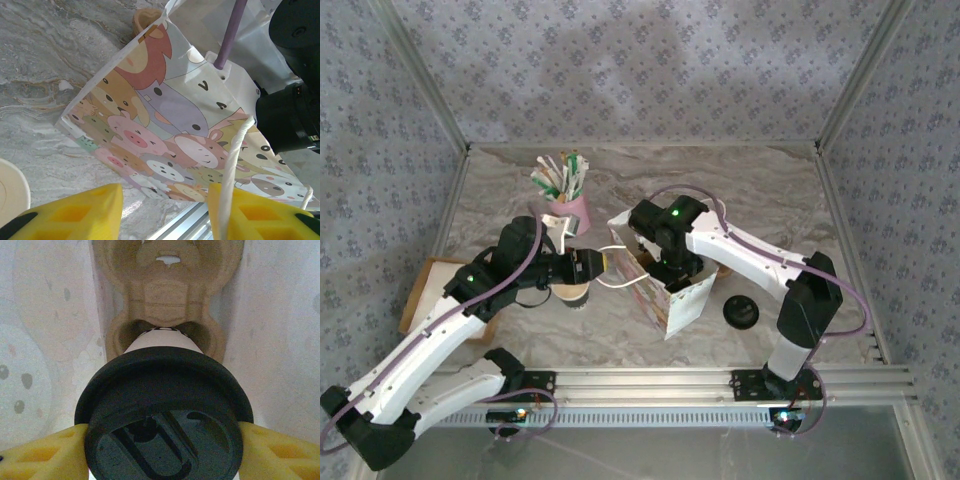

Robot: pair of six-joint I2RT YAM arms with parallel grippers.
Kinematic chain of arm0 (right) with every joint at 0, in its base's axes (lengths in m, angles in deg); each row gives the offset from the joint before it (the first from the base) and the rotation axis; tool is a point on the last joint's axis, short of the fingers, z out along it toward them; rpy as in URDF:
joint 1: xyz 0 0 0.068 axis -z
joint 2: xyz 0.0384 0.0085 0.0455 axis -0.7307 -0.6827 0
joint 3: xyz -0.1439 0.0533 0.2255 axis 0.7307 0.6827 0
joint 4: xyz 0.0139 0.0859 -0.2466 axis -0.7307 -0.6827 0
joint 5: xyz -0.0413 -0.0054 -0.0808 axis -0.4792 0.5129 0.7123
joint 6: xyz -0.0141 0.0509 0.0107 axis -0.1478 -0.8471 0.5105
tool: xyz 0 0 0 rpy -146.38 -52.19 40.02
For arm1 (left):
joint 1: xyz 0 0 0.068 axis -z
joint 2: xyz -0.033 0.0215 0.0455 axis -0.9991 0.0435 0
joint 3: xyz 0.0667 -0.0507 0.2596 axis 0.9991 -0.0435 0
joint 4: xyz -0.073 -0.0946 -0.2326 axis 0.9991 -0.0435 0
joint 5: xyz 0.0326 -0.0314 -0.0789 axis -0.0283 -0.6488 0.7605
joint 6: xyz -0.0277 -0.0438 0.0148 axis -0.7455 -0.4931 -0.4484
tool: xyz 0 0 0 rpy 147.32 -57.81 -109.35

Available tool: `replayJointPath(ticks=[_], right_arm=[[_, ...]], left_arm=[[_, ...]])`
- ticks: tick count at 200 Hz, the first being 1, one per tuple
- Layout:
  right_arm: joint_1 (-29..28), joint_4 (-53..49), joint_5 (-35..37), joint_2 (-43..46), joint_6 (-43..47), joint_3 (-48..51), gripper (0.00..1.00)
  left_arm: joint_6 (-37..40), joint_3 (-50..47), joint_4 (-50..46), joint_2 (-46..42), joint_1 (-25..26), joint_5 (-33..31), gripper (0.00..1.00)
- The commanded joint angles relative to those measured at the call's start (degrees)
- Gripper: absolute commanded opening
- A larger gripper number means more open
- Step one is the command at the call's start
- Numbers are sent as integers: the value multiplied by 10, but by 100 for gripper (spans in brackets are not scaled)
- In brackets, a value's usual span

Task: Pack the takeout coffee

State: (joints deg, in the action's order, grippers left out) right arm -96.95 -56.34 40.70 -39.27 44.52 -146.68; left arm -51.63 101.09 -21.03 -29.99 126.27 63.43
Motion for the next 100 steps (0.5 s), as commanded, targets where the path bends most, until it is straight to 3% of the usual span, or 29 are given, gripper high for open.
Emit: replayJointPath(ticks=[1, 100], right_arm=[[4, -8, -10, -5, 4, 2, 68], [7, -2, -14, -4, 8, 9, 68]], left_arm=[[-3, 5, 11, -8, 4, -3, 48], [-5, 3, 17, -5, 4, -3, 49]])
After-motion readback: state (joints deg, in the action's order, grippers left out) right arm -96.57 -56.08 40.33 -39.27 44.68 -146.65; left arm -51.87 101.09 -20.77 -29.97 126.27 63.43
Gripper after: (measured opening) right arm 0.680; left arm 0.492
